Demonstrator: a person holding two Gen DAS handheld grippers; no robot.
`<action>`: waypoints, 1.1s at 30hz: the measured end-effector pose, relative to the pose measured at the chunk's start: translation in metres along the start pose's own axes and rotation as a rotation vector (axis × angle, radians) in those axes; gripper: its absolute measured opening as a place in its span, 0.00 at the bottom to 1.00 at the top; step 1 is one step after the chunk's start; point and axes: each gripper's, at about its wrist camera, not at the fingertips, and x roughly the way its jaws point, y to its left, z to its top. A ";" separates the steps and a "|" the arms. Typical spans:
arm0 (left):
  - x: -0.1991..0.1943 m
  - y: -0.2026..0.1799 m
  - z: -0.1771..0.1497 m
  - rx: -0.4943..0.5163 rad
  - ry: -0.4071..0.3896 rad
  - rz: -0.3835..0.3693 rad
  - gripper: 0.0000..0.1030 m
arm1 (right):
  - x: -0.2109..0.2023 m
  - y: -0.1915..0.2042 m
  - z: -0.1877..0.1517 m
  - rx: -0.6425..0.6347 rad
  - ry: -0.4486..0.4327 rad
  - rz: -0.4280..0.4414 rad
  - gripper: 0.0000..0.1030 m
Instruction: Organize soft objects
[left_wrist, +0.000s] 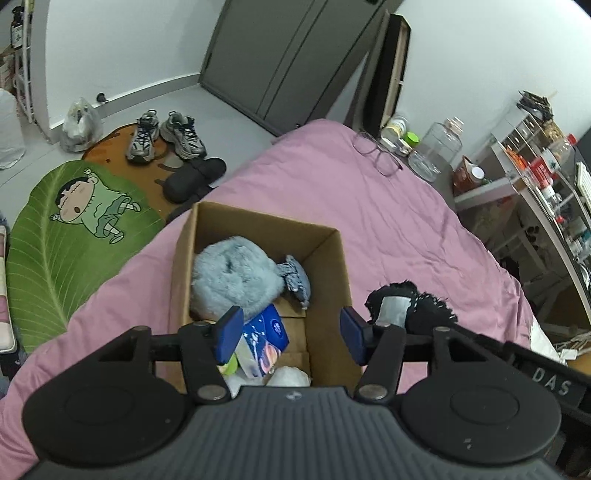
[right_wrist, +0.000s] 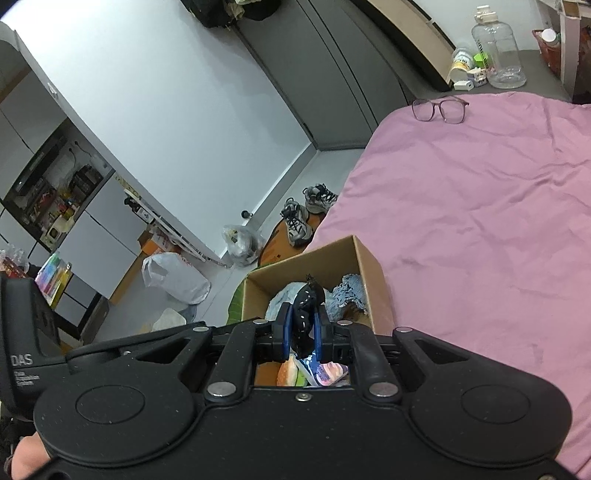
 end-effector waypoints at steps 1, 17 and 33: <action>0.000 0.001 0.001 -0.004 -0.002 0.003 0.55 | 0.003 -0.001 0.000 0.002 0.005 0.002 0.12; 0.011 0.002 -0.001 0.019 0.024 0.037 0.56 | -0.008 -0.026 -0.002 0.037 -0.009 -0.042 0.56; -0.042 -0.023 -0.005 0.107 0.022 0.091 0.93 | -0.070 -0.029 0.008 -0.015 0.007 -0.017 1.00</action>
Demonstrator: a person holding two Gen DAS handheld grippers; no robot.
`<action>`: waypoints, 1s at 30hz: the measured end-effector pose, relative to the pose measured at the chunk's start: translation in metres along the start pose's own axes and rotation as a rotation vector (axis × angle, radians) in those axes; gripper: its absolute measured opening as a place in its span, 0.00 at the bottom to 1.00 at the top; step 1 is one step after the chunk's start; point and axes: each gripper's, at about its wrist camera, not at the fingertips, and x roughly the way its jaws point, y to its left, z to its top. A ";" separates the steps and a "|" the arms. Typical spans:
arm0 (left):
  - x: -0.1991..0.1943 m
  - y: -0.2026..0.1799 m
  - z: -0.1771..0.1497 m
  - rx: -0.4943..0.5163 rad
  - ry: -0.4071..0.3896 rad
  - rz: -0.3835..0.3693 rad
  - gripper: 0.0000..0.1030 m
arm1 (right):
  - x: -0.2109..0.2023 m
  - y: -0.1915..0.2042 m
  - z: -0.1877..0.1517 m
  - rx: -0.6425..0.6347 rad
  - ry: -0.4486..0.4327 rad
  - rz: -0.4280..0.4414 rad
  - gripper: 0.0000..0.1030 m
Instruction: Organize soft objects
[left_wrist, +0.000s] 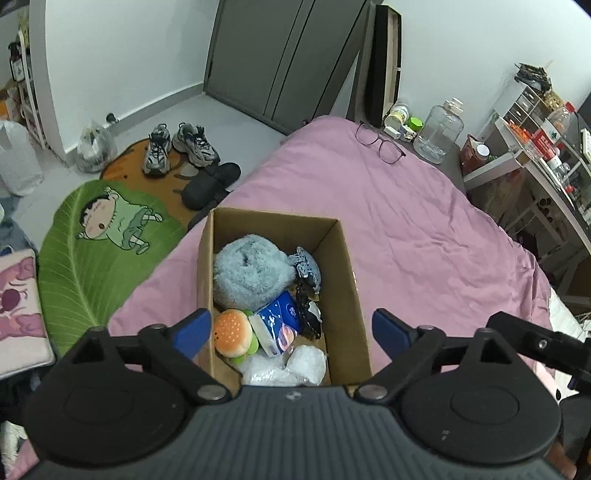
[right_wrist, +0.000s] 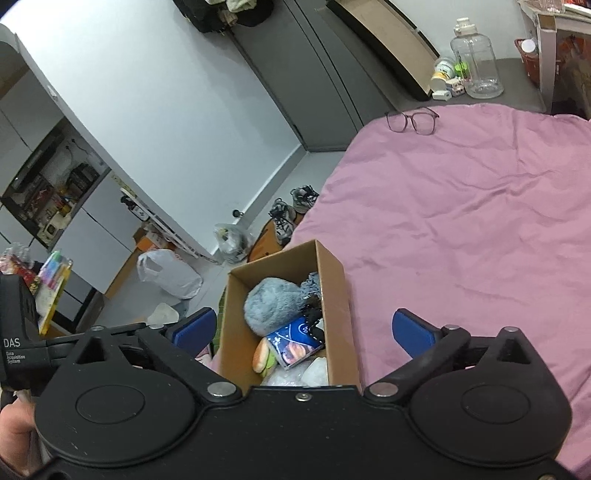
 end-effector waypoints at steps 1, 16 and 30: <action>-0.005 -0.002 -0.001 0.004 0.000 0.001 0.95 | -0.005 0.000 0.000 -0.003 0.000 0.001 1.00; -0.070 -0.039 -0.024 0.062 -0.062 0.061 1.00 | -0.069 0.002 -0.010 -0.069 0.008 0.000 1.00; -0.119 -0.074 -0.055 0.109 -0.114 0.029 1.00 | -0.128 0.000 -0.031 -0.090 -0.020 -0.005 1.00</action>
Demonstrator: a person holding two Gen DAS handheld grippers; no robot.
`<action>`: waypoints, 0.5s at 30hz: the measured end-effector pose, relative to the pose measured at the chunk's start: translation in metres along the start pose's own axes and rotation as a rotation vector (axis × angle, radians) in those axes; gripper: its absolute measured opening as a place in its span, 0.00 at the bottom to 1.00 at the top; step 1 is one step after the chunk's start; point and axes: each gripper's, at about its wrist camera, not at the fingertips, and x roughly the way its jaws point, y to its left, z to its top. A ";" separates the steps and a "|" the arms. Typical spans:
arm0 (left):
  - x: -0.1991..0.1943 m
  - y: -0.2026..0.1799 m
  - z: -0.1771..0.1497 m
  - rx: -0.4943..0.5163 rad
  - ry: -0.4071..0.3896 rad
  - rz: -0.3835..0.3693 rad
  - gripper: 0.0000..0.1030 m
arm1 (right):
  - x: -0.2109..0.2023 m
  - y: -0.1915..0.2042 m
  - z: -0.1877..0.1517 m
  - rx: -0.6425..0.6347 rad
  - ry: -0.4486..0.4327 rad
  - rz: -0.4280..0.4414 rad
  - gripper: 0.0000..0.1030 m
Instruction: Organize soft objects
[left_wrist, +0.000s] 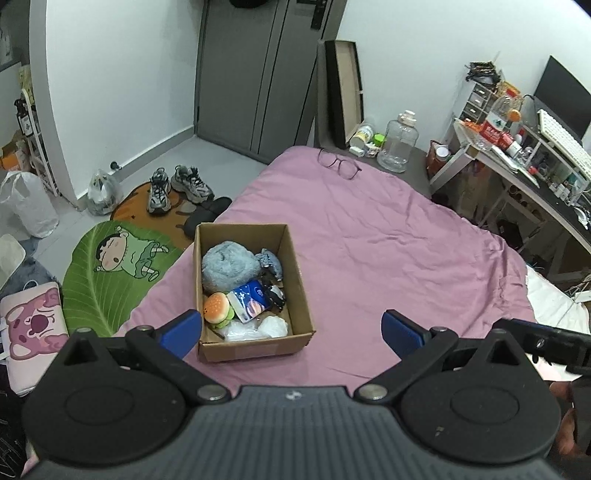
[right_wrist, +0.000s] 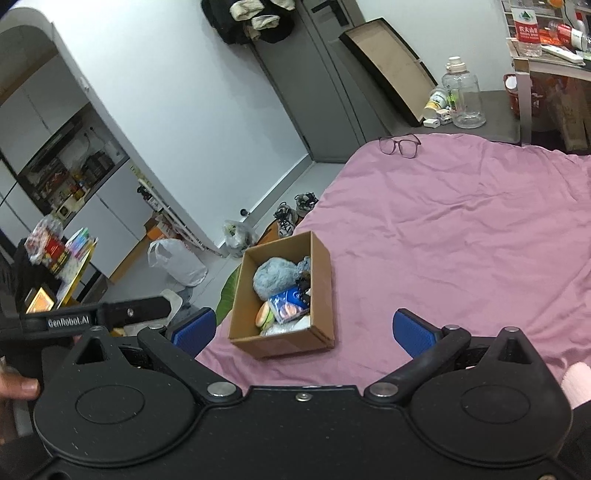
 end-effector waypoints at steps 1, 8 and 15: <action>-0.004 -0.003 -0.002 0.004 -0.006 -0.004 1.00 | -0.003 0.001 -0.002 -0.007 -0.001 0.002 1.00; -0.025 -0.018 -0.016 0.010 -0.039 -0.012 1.00 | -0.023 0.009 -0.013 -0.040 -0.022 -0.016 1.00; -0.037 -0.029 -0.033 0.033 -0.047 -0.012 1.00 | -0.043 0.016 -0.020 -0.072 -0.039 -0.031 1.00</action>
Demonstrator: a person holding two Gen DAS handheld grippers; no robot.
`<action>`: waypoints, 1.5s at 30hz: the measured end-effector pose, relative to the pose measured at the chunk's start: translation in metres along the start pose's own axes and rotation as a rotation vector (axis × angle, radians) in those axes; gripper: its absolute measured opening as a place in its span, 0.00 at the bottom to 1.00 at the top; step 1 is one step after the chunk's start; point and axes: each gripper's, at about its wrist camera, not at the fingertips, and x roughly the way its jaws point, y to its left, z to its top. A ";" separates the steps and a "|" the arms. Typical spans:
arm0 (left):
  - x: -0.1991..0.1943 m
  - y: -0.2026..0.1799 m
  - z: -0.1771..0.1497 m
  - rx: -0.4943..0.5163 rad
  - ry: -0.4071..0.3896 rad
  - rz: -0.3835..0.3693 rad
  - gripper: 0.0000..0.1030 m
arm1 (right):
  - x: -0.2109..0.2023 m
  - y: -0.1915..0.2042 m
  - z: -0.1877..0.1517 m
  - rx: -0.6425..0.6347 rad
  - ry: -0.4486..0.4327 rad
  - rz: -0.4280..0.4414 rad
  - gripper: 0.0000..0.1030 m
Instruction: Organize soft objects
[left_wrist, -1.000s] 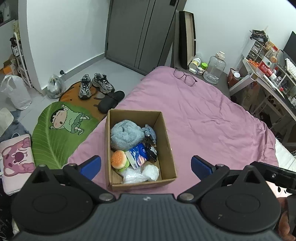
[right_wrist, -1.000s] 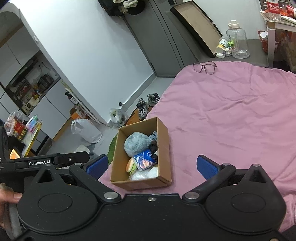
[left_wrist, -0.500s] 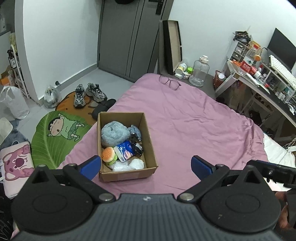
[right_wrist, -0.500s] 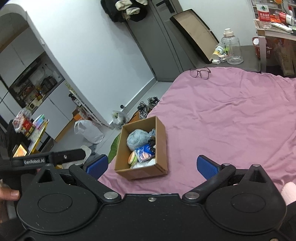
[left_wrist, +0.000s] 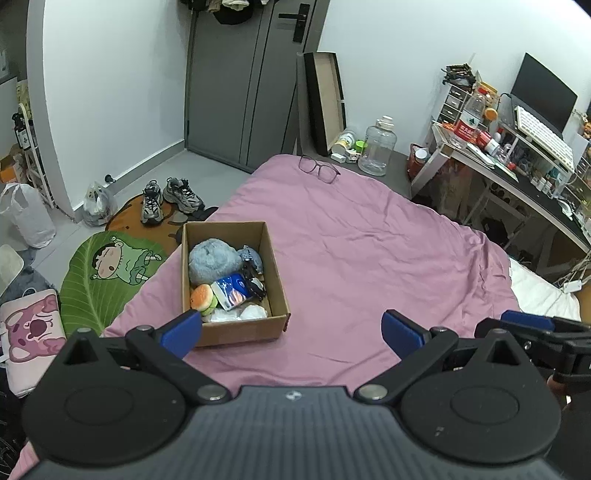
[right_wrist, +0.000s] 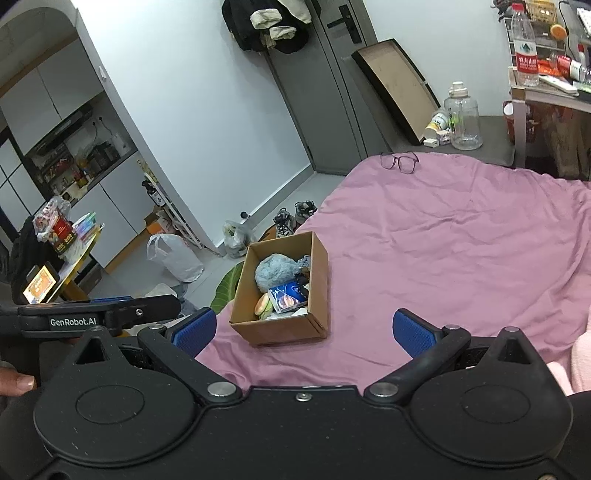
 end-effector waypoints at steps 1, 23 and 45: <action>-0.002 -0.001 -0.001 0.005 -0.005 0.005 1.00 | -0.003 0.001 0.000 -0.001 -0.002 -0.001 1.00; -0.027 -0.034 -0.017 0.065 -0.089 0.082 1.00 | -0.024 0.014 -0.009 -0.058 -0.027 -0.034 1.00; -0.021 -0.037 -0.019 0.031 -0.094 0.109 1.00 | -0.022 0.002 -0.010 -0.026 -0.023 -0.025 1.00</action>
